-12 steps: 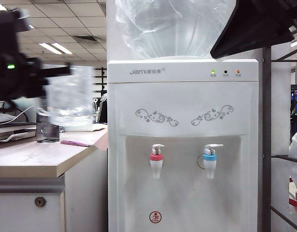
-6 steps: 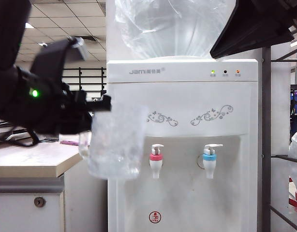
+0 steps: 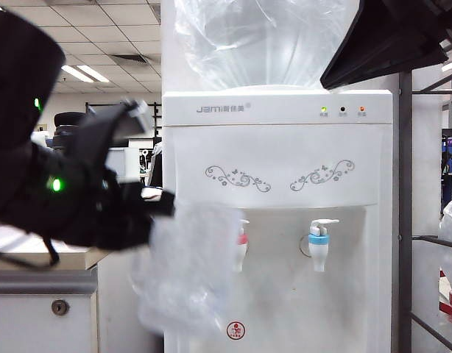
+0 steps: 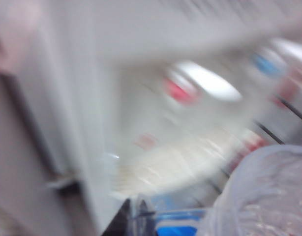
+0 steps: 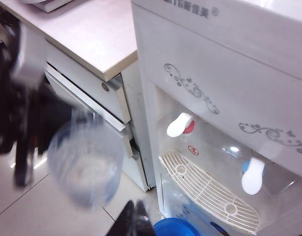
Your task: Pick up the plastic mug from the left desk, go to the hot water outlet of the water dispenser, press the vertical switch to get some water, then put the mug back on the desk.
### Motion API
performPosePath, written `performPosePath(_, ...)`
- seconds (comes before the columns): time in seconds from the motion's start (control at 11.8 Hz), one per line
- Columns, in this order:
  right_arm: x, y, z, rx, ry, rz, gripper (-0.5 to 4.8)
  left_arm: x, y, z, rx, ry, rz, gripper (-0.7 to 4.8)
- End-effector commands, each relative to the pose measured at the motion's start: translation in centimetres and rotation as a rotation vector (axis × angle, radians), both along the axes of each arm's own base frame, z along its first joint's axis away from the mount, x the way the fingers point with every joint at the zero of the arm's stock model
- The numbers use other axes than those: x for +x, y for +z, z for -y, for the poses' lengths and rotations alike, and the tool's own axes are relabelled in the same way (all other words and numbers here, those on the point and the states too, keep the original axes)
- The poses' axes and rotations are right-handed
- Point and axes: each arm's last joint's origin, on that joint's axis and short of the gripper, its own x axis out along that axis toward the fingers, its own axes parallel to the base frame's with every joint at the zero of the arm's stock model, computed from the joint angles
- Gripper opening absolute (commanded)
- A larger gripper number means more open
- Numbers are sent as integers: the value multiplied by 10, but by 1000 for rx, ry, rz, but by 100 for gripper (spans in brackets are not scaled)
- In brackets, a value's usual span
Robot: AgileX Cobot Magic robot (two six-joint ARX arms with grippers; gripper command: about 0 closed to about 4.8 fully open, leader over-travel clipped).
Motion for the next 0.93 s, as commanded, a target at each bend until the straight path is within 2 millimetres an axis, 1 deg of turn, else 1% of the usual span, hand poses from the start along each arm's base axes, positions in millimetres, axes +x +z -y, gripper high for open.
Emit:
performPosePath(0.08, 0, 4, 0, 8, -7, 21, -1, -3, -7, 7, -61, -228, -67, -5)
performPosePath(0.25, 0, 4, 0, 8, -7, 20, -1, -5, -11, 10, -87, -344, -114, -5)
performPosePath(0.42, 0, 4, 0, 8, -7, 20, -1, -7, -12, 11, -104, -412, -138, -5)
performPosePath(0.93, 0, 4, 0, 8, -7, 20, -2, -7, -12, 12, -106, -414, -132, -5)
